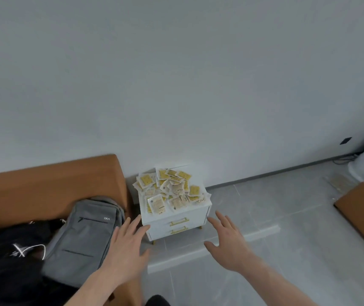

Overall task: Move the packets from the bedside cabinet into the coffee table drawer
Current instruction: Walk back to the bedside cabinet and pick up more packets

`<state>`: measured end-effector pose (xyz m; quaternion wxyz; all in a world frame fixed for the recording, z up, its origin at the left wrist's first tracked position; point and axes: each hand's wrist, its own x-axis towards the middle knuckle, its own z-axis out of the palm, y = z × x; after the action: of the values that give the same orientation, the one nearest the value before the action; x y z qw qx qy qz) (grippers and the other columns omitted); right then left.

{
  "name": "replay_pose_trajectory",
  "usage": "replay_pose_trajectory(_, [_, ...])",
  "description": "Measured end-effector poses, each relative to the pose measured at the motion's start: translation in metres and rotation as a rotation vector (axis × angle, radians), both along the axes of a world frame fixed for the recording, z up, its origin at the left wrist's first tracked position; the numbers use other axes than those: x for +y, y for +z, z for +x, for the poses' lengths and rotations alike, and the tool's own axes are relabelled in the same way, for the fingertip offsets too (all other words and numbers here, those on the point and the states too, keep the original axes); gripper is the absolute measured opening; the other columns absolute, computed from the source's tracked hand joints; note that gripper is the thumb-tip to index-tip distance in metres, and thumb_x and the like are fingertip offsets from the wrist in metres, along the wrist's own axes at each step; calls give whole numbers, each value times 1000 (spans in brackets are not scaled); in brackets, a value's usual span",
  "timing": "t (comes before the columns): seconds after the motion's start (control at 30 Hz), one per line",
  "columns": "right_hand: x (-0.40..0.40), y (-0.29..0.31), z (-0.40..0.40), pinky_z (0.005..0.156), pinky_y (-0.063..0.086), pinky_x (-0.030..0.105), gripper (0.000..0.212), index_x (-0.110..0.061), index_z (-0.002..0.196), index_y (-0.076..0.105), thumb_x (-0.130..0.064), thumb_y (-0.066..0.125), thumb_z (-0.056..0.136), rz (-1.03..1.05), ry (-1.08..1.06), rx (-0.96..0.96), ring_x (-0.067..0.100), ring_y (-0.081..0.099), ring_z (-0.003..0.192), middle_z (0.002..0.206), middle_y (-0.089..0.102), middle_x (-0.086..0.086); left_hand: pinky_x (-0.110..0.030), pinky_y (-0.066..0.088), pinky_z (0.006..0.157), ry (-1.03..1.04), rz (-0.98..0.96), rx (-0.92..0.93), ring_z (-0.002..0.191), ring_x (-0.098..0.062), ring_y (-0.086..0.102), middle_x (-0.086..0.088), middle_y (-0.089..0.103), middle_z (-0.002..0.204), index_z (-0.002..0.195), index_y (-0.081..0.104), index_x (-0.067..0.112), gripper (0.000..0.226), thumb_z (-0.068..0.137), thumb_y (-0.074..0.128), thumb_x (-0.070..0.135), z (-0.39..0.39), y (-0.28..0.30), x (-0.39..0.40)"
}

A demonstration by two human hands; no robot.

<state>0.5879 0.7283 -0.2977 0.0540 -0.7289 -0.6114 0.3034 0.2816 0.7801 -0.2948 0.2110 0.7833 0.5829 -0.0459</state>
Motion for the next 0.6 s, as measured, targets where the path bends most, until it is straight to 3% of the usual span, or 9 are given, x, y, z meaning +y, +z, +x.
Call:
replay_pose_trajectory(0.27, [109,-12,8,131,13,39,76,-35,164,17,-47,56,100,-46,15,9,19,-1,161,174,1,-9,-44,0,130,28,-54,7,160,-20,-8,9,-3,173,161,23,36,66,101,47,47,-1,-28,116])
replay_pose_trajectory(0.6, [265,-76,13,129,19,34,72,-33,162,23,-44,58,100,-164,-153,25,18,10,160,173,8,-9,-39,8,130,-147,-198,47,159,-21,2,4,1,173,161,24,33,68,99,50,38,19,-105,323])
